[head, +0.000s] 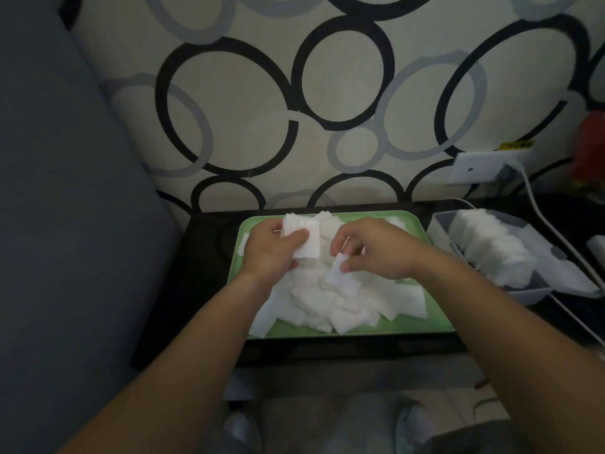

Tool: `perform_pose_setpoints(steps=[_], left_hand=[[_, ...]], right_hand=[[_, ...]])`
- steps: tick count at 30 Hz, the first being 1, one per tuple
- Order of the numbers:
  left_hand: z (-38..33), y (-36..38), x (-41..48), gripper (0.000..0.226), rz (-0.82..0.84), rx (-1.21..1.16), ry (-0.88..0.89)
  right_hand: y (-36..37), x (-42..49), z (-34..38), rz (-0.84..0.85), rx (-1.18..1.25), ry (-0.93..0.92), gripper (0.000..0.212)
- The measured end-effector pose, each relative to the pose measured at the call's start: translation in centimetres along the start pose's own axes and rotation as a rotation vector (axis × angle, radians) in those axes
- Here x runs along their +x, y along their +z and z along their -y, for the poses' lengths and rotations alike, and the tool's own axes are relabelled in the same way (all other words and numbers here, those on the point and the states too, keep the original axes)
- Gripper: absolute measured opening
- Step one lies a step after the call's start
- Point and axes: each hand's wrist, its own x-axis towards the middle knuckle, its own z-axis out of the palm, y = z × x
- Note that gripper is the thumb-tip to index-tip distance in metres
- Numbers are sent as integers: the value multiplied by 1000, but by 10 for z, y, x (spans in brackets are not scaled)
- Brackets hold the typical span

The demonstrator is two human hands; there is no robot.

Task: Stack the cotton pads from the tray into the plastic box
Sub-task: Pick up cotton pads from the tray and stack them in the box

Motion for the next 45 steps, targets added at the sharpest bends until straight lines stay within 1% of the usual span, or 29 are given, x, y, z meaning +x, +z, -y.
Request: perform_pose_setpoints(steps=[3, 8, 9, 11, 13, 14, 15, 18, 20, 22, 26, 28, 30, 32, 34, 35, 40, 42, 45], left_hand=[[2, -2, 2, 33, 2, 19, 11], [1, -7, 1, 32, 14, 19, 27], [1, -9, 0, 31, 14, 13, 27], [0, -12, -1, 25, 11, 7, 34], [-1, -15, -1, 12, 12, 7, 45], [-2, -15, -2, 9, 14, 4, 50], [-3, -16, -2, 9, 18, -1, 57], [-4, -17, -2, 6, 19, -4, 57], [-4, -17, -2, 13, 16, 2, 55], [-2, -16, -1, 21, 16, 11, 52], [-1, -15, -1, 27, 19, 24, 54], [-2, -16, -1, 26, 19, 19, 50], [-2, -16, -2, 26, 20, -10, 32], [-2, -15, -2, 24, 25, -48, 2], [-2, -14, -3, 18, 15, -87, -18], [-2, -13, -3, 17, 2, -97, -16], [-2, -7, -1, 31, -22, -70, -9], [-1, -2, -2, 32, -15, -57, -16], [-2, 5, -4, 25, 16, -74, -40]], right_hand=[[7, 9, 5, 28, -85, -22, 27], [19, 16, 6, -49, -208, -62, 43], [20, 16, 6, -77, -235, -78, 41], [18, 13, 7, -103, -240, -105, 31], [17, 9, 7, -75, -228, -104, 18], [17, 6, 7, -48, -225, -86, 14], [18, 4, 7, -19, -238, -65, 15], [24, 1, 5, 30, -338, 22, 41], [26, 2, 4, 19, -354, 58, 48], [26, 2, 0, 22, -330, 57, 42], [24, 2, -7, -17, -243, 14, 15], [22, 2, -12, -59, -161, 27, 11], [18, 1, -16, -136, -3, 60, 10], [13, -1, -16, -243, 256, 100, 13], [9, -3, -14, -311, 543, 133, 8], [7, -3, -14, -328, 621, 137, 6], [3, -2, -12, -374, 697, 131, 11], [2, -3, -10, -380, 808, 145, 10], [1, -4, -5, -326, 1034, 164, 10]])
